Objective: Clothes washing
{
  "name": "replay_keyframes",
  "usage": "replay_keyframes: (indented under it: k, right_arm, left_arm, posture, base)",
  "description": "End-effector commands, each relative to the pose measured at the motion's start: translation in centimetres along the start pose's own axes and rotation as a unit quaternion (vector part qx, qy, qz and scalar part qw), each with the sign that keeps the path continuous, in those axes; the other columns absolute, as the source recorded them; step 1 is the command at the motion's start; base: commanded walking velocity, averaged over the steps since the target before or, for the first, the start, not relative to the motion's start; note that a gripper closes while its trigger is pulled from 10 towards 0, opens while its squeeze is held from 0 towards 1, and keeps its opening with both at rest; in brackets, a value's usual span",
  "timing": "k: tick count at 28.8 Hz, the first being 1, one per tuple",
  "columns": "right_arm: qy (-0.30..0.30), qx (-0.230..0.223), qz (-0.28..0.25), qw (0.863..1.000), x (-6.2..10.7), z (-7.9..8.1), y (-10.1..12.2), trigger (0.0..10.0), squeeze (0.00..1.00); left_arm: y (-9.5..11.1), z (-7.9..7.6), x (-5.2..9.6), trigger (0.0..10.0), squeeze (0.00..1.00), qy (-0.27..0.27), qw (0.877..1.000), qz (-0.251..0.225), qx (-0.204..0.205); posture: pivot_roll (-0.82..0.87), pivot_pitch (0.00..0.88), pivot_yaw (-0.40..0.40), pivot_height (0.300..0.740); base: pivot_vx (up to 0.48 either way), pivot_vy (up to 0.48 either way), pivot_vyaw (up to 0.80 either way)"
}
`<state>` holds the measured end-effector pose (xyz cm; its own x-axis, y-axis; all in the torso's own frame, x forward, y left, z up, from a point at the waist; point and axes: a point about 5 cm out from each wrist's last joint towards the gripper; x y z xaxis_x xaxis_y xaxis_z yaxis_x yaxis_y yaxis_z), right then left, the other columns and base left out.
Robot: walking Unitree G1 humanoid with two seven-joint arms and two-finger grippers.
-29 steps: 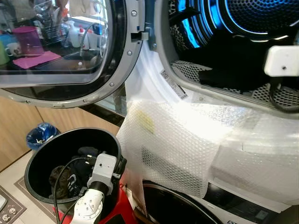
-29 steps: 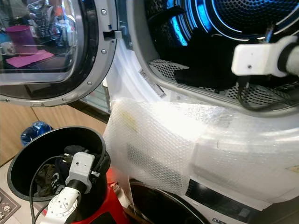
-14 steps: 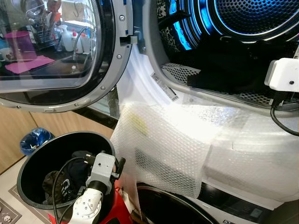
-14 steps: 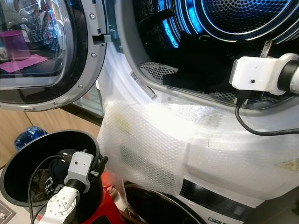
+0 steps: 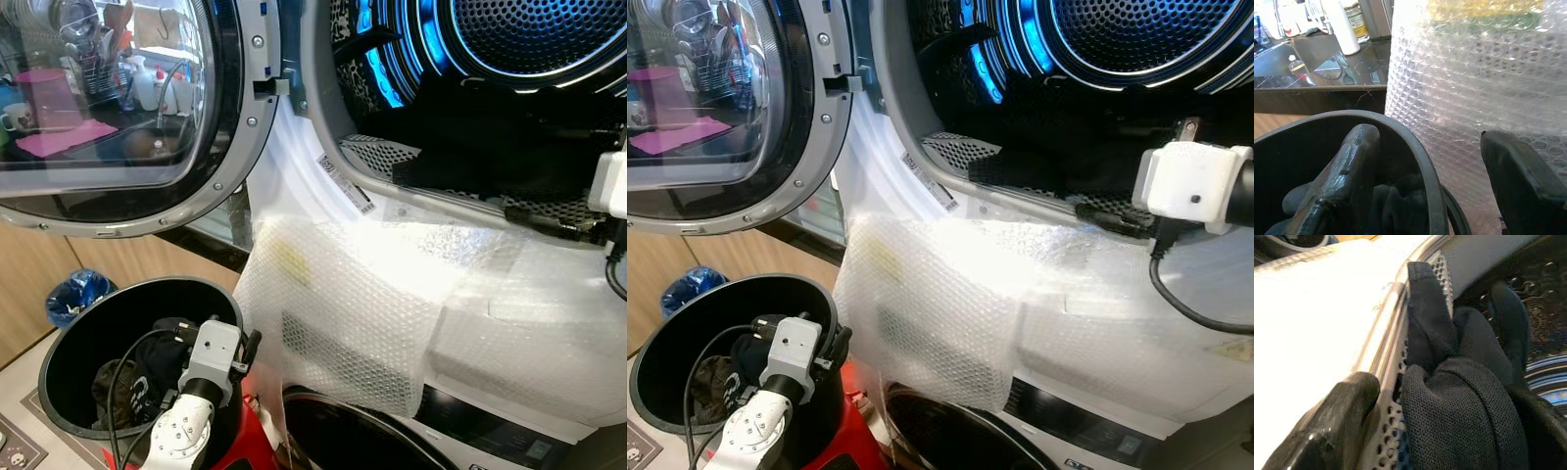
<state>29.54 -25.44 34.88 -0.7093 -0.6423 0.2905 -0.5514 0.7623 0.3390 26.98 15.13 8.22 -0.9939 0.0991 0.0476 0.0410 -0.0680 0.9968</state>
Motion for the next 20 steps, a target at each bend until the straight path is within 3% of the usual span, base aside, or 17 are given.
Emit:
replay_keyframes:
  k: [1, 4, 7, 9, 11, 12, 13, 14, 15, 16, 17, 18, 19, 20]
  right_arm:
    - [0.022, -0.013, -0.011, 1.000, -0.7, 0.8, -0.2, 10.0, 0.00]
    - [0.019, -0.022, -0.048, 0.998, -1.6, 1.4, 0.2, 10.0, 0.00]
    - [-0.042, -0.057, -0.122, 0.990, -1.7, 0.1, 1.5, 10.0, 0.00]
    - [-0.085, -0.094, -0.183, 0.975, -1.6, -0.6, 2.3, 10.0, 0.00]
    - [-0.095, -0.108, -0.203, 0.969, -1.6, -0.8, 2.6, 10.0, 0.00]
    - [-0.094, -0.134, -0.241, 0.957, -1.5, -0.6, 3.2, 10.0, 0.00]
    - [-0.079, -0.151, -0.278, 0.945, -1.3, -0.2, 3.9, 10.0, 0.00]
    - [-0.079, -0.151, -0.278, 0.945, -1.3, -0.2, 3.9, 10.0, 0.00]
    - [-0.053, -0.168, -0.321, 0.930, -1.2, 0.6, 4.8, 10.0, 0.00]
    - [-0.053, -0.168, -0.321, 0.930, -1.2, 0.6, 4.8, 10.0, 0.00]
    - [-0.001, -0.175, -0.357, 0.918, -1.3, 2.4, 5.7, 10.0, 0.00]
    - [-0.001, -0.175, -0.357, 0.918, -1.3, 2.4, 5.7, 10.0, 0.00]
    - [0.040, -0.198, -0.384, 0.901, -1.6, 4.1, 6.4, 10.0, 0.00]
    - [0.054, -0.212, -0.393, 0.893, -1.9, 4.9, 6.7, 10.0, 0.00]
  left_arm:
    - [0.1, 0.2, -0.1, 10.0, 0.00, -0.001, 1.000, -0.001, -0.004]
    - [0.1, 0.2, 0.0, 10.0, 0.00, 0.001, 1.000, -0.002, -0.004]
    - [0.2, 0.3, 0.0, 10.0, 0.00, 0.003, 1.000, -0.004, -0.004]
    - [0.2, 0.4, 0.0, 10.0, 0.00, 0.005, 1.000, -0.004, -0.004]
    - [0.2, 0.5, 0.0, 10.0, 0.00, 0.006, 1.000, -0.004, -0.004]
    - [0.2, 0.5, 0.0, 10.0, 0.00, 0.006, 1.000, -0.004, -0.004]
    - [0.2, 0.5, 0.0, 10.0, 0.00, 0.005, 1.000, -0.004, -0.004]
    - [0.2, 0.5, 0.0, 10.0, 0.00, 0.005, 1.000, -0.004, -0.004]
    - [0.2, 0.5, 0.0, 10.0, 0.00, 0.005, 1.000, -0.004, -0.004]
    - [0.2, 0.5, 0.0, 10.0, 0.00, 0.005, 1.000, -0.004, -0.004]
    - [0.3, 0.4, 0.0, 10.0, 0.00, 0.002, 1.000, -0.004, -0.004]
    - [0.3, 0.4, 0.0, 10.0, 0.00, 0.002, 1.000, -0.004, -0.004]
    - [0.3, 0.3, 0.0, 10.0, 0.00, 0.002, 1.000, -0.004, -0.003]
    - [0.3, 0.3, 0.0, 10.0, 0.00, 0.002, 1.000, -0.005, -0.003]
  posture:
    - [-0.06, 0.000, 0.017, 0.740]
    - [-0.05, 0.000, 0.017, 0.740]
    - [-0.04, 0.000, 0.017, 0.740]
    - [-0.04, 0.000, 0.019, 0.740]
    - [-0.04, 0.000, 0.019, 0.740]
    - [-0.04, 0.000, 0.019, 0.740]
    - [-0.04, 0.000, 0.019, 0.740]
    - [-0.04, 0.000, 0.019, 0.740]
    - [-0.04, 0.000, 0.021, 0.740]
    - [-0.04, 0.000, 0.021, 0.740]
    - [-0.04, 0.000, 0.020, 0.740]
    - [-0.04, 0.000, 0.020, 0.740]
    - [-0.04, 0.000, 0.020, 0.740]
    - [-0.04, 0.000, 0.020, 0.740]
  base:
    - [0.000, 0.000, 0.00]
    - [0.000, 0.000, 0.00]
    - [0.000, 0.000, 0.00]
    - [0.000, 0.000, 0.00]
    - [0.000, 0.000, 0.00]
    - [0.000, 0.000, 0.00]
    - [0.000, 0.000, 0.00]
    - [0.000, 0.000, 0.00]
    - [0.000, 0.000, 0.00]
    - [0.000, 0.000, 0.00]
    - [0.000, 0.000, 0.00]
    - [0.000, 0.000, 0.00]
    - [0.000, 0.000, 0.00]
    - [0.000, 0.000, 0.00]
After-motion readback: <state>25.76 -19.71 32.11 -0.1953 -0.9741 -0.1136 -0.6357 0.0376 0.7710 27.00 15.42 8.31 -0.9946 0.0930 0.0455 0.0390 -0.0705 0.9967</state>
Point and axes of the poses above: a point about 5 cm out from each wrist's last joint towards the gripper, its own x axis pointing back from the gripper into the wrist, its own y axis along the axis of the wrist's last joint, z = x × y, and after that the axes turned 8 degrees about x, right-handed
